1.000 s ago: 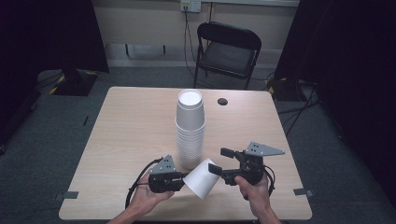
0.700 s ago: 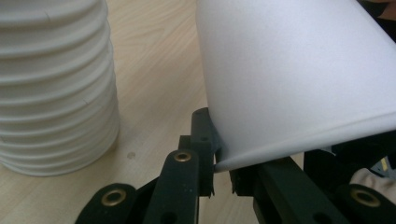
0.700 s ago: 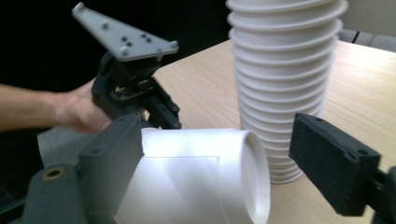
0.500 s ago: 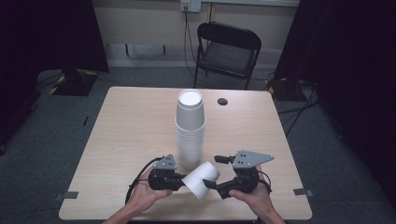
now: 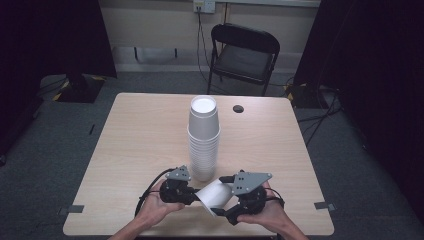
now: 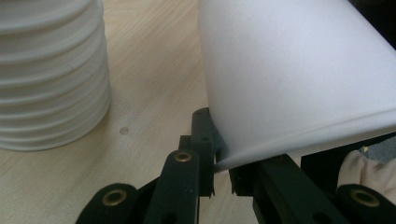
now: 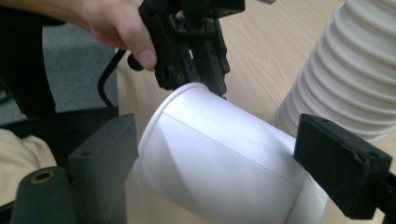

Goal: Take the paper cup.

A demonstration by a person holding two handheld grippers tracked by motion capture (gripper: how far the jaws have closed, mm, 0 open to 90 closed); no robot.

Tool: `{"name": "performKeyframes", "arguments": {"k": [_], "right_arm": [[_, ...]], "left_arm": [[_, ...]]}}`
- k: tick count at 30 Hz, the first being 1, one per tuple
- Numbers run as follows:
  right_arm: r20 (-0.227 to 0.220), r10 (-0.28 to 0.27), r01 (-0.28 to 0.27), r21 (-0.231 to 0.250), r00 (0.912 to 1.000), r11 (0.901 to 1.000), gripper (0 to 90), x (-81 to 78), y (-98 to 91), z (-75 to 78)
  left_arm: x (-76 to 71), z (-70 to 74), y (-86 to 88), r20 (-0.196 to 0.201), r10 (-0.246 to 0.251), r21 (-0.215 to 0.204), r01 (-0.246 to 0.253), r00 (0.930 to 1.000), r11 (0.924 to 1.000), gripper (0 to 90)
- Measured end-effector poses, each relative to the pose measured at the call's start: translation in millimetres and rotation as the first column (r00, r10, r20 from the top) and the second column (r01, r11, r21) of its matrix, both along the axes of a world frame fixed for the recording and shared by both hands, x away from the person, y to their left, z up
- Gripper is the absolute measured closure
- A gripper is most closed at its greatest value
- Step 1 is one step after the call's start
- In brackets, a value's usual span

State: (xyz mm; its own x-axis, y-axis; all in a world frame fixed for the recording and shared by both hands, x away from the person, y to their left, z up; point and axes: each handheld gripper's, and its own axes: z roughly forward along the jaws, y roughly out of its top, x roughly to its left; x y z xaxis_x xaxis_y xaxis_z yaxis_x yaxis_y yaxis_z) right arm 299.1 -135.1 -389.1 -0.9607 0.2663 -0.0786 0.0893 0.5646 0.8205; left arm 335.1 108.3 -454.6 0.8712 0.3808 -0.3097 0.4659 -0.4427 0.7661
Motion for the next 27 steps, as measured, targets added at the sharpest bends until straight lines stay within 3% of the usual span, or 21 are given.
{"name": "performKeyframes", "arguments": {"k": [3,10,14,19,23,27], "right_arm": [[0.048,0.013,-0.011,-0.035,0.9988,0.9993,13.2,-2.9,1.7,-2.6],[0.089,0.024,-0.016,-0.088,0.9957,0.9960,13.2,-4.3,1.8,-9.6],[0.096,0.027,-0.018,-0.102,0.9950,0.9946,12.4,-3.8,1.2,-12.7],[0.089,0.032,-0.021,-0.125,0.9955,0.9919,12.3,-4.3,2.7,-18.2],[0.087,0.031,-0.020,-0.123,0.9957,0.9922,12.5,-4.5,5.8,-21.5],[0.091,0.036,-0.024,-0.129,0.9952,0.9913,12.4,-5.0,8.8,-24.1]], "left_arm": [[1.2,0.4,1.4,-0.012,0.002,-0.017,-0.002,0.9999,0.9999,83.2],[4.5,-0.8,3.7,-0.052,0.004,-0.051,-0.006,0.9986,0.9987,83.8],[6.0,-0.9,5.2,-0.062,0.006,-0.066,-0.010,0.9981,0.9978,84.1],[8.6,1.8,10.2,-0.083,0.025,-0.113,-0.035,0.9962,0.9930,85.5],[8.7,1.0,10.4,-0.082,0.033,-0.104,-0.042,0.9961,0.9937,86.1],[9.5,3.0,11.1,-0.093,0.043,-0.130,-0.055,0.9947,0.9900,86.3]]}}
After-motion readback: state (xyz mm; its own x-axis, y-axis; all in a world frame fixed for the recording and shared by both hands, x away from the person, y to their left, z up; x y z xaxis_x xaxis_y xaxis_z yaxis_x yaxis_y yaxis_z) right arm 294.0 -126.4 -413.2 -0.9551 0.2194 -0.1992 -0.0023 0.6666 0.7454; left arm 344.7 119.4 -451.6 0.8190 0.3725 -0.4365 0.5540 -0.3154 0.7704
